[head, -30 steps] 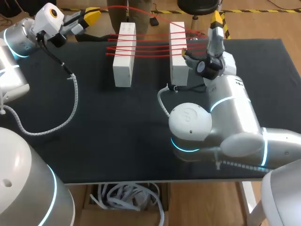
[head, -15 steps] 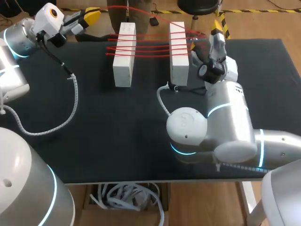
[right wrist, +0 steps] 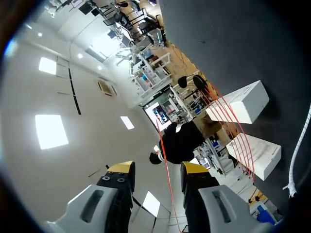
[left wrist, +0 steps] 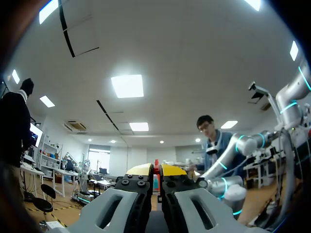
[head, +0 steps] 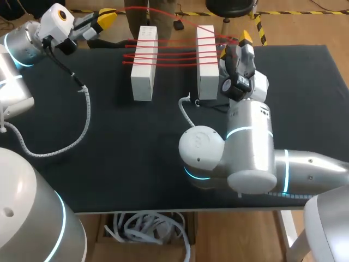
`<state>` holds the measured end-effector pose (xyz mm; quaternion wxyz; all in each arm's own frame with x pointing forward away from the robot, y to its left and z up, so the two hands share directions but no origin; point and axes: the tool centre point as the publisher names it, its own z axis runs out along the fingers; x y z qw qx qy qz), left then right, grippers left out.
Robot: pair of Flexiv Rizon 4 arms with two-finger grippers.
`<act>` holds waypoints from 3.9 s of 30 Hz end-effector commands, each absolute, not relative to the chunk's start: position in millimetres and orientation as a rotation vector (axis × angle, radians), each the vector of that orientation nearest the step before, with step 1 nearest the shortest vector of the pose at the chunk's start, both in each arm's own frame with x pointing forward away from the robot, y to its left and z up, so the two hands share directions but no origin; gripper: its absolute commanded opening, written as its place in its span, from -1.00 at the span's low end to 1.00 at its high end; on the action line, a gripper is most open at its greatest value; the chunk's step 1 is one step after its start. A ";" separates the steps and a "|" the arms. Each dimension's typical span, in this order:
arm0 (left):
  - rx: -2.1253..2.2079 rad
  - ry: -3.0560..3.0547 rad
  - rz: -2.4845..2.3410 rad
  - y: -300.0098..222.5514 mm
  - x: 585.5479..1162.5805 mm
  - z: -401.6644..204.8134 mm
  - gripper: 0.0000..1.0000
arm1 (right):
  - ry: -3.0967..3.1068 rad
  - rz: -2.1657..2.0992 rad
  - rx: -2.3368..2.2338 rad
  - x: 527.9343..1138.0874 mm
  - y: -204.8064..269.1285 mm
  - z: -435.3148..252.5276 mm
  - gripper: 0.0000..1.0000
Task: Grab the tape and strap the tape.
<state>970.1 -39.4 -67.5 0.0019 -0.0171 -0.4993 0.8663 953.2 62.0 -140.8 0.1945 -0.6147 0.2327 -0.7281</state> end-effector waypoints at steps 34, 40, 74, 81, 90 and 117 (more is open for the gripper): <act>-0.058 -1.564 2.718 -38.9 970.8 -68.3 -1.00 | 0.716 -2.105 -1.684 952.6 66.8 -126.3 -0.42; -0.058 -1.564 2.718 -38.9 970.8 -68.3 -1.00 | 0.723 -2.107 -1.690 952.2 66.1 -127.6 -0.42; -0.058 -1.564 2.718 -38.9 970.8 -68.3 -1.00 | 0.720 -2.085 -1.706 955.9 71.0 -132.5 -1.00; -0.058 -1.564 2.718 -38.9 970.8 -68.3 -1.00 | 0.706 -2.073 -1.716 958.6 70.6 -133.5 -1.00; -0.058 -1.564 2.718 -38.9 970.8 -68.3 -1.00 | 0.662 -2.057 -1.753 959.9 70.6 -132.4 -1.00; -0.249 -2.385 2.104 -37.5 975.7 -61.6 -1.00 | 0.662 -2.057 -1.753 959.9 70.6 -132.4 -1.00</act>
